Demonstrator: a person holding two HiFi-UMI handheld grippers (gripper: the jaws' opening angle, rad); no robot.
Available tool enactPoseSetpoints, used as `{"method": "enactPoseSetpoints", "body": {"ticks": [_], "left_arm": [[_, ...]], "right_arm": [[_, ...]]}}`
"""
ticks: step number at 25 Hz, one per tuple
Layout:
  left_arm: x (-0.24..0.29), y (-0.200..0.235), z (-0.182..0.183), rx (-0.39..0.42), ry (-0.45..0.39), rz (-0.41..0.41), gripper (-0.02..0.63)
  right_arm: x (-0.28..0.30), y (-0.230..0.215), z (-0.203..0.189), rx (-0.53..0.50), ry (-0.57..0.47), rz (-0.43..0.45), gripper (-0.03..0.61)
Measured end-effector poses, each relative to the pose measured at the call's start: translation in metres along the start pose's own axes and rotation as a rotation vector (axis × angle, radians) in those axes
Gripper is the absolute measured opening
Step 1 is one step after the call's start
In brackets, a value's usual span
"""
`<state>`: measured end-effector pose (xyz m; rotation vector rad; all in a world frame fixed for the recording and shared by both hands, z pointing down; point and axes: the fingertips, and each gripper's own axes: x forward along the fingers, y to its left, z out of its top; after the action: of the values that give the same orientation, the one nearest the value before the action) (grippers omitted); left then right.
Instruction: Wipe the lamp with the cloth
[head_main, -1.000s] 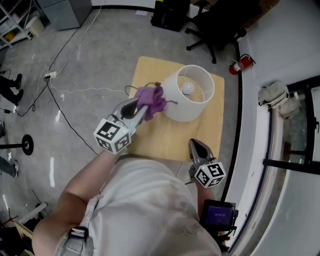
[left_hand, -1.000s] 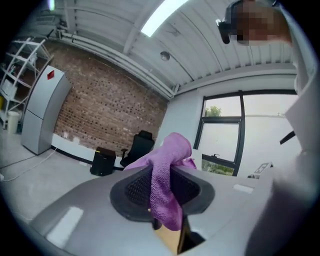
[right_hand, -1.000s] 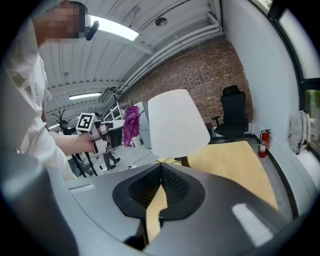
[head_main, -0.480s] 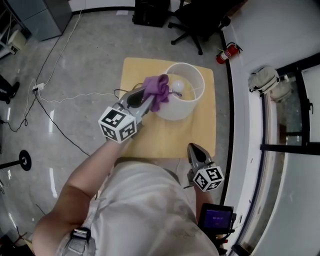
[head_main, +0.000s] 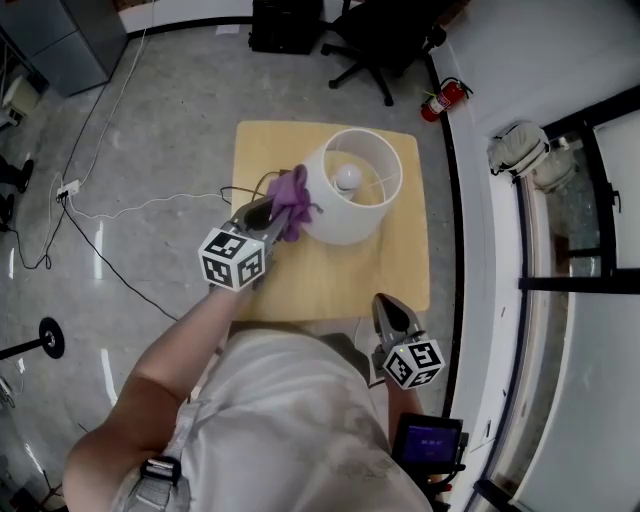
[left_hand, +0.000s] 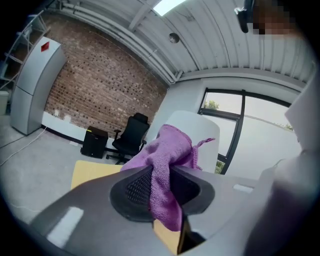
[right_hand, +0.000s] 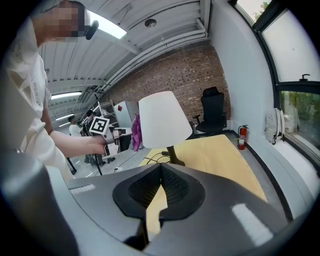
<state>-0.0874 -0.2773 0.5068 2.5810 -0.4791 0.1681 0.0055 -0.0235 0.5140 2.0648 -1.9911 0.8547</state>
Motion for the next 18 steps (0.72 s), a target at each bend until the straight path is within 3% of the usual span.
{"method": "enactPoseSetpoints", "body": {"ticks": [5,8,12,18], "left_arm": [[0.002,0.019,-0.031,-0.09,0.079,0.017,0.089],[-0.001,0.025,-0.032,-0.103,0.087,0.024,0.091],[-0.009,0.023,0.0,-0.077,0.011,-0.001,0.09],[0.0,-0.008,0.081,0.005,-0.122,-0.167,0.089]], "right_arm": [[0.005,-0.001,0.003,-0.003,-0.002,-0.007,0.014],[0.008,0.003,0.005,-0.007,0.0,0.0,0.014],[0.009,0.004,0.008,-0.011,-0.005,0.002,0.014],[0.011,0.004,0.011,-0.009,-0.016,-0.002,0.014]]}}
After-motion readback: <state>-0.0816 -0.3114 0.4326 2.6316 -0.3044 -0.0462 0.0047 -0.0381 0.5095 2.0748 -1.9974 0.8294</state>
